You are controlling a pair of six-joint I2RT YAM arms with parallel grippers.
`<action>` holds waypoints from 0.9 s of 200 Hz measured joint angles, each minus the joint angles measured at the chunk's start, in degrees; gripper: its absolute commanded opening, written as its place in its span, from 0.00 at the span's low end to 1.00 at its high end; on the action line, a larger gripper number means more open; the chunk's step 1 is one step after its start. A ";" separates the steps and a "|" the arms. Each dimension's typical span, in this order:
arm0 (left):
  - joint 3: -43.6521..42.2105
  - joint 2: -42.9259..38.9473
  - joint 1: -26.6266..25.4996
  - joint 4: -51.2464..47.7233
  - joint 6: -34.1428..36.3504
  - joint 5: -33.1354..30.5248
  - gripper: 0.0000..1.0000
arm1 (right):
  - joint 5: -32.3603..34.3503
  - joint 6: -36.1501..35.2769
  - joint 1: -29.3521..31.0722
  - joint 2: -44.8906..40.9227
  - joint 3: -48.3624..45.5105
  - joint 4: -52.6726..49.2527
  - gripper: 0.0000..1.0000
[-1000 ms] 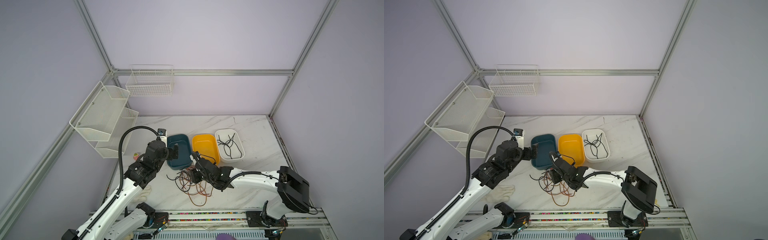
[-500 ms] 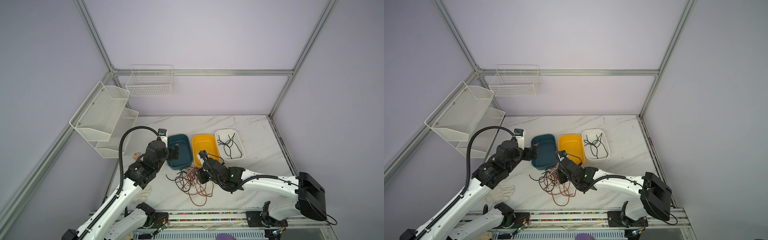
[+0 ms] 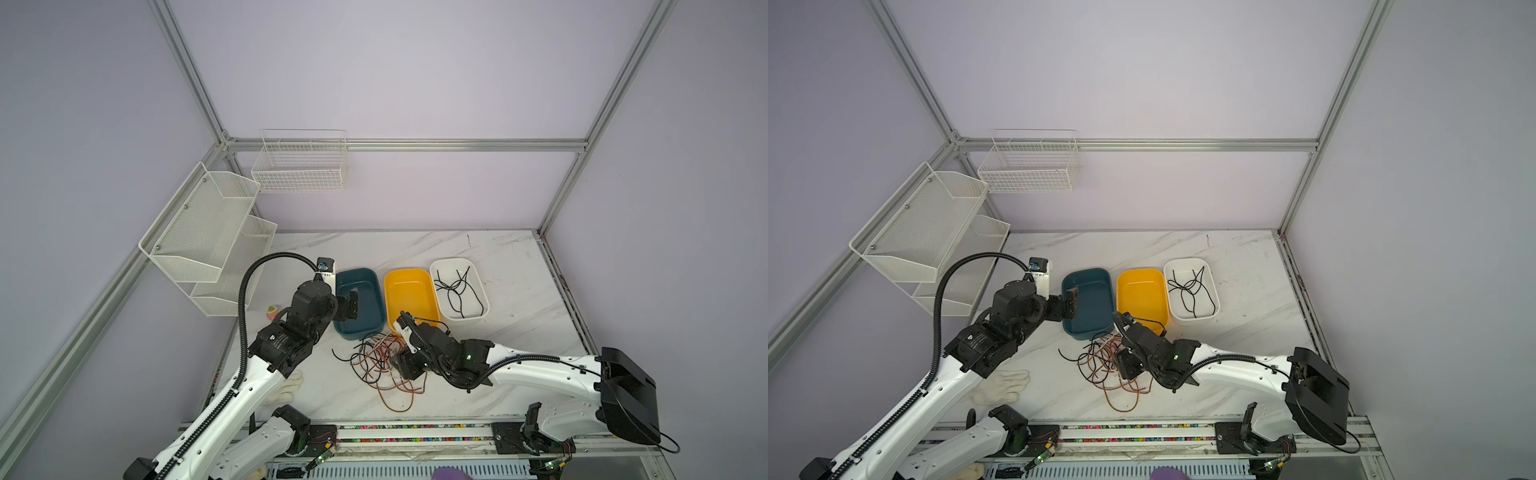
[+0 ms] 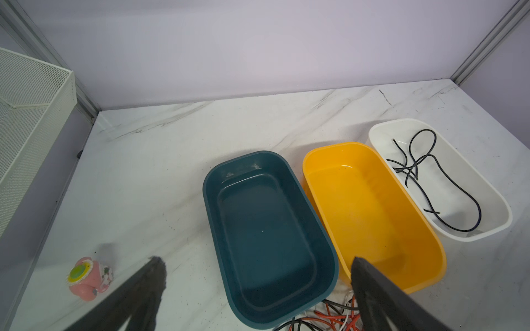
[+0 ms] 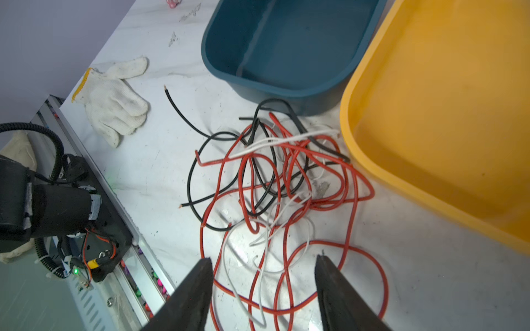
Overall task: Untangle the cables
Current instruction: 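Close the right gripper on a white cable strand in the bundle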
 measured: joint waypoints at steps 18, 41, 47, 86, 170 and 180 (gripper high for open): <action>0.00 0.00 0.00 0.00 0.00 0.07 1.00 | -1.44 0.00 0.68 -0.39 -1.77 -0.04 0.65; 0.00 0.02 0.00 0.00 0.00 0.26 1.00 | -2.36 -0.07 1.55 -0.39 -2.32 0.00 0.65; 0.00 0.04 0.00 0.00 0.00 0.28 1.00 | -2.38 -0.09 1.73 -0.26 -2.32 0.07 0.64; 0.00 0.17 0.00 0.00 0.00 0.31 1.00 | -2.56 -0.31 2.21 2.32 -2.32 1.29 0.56; 0.00 0.92 0.00 0.00 0.00 0.48 1.00 | -2.32 -1.33 2.27 2.93 -1.92 1.16 0.00; 0.00 0.96 0.00 0.00 0.00 0.48 1.00 | -2.10 -1.49 2.27 1.84 -1.57 0.31 0.00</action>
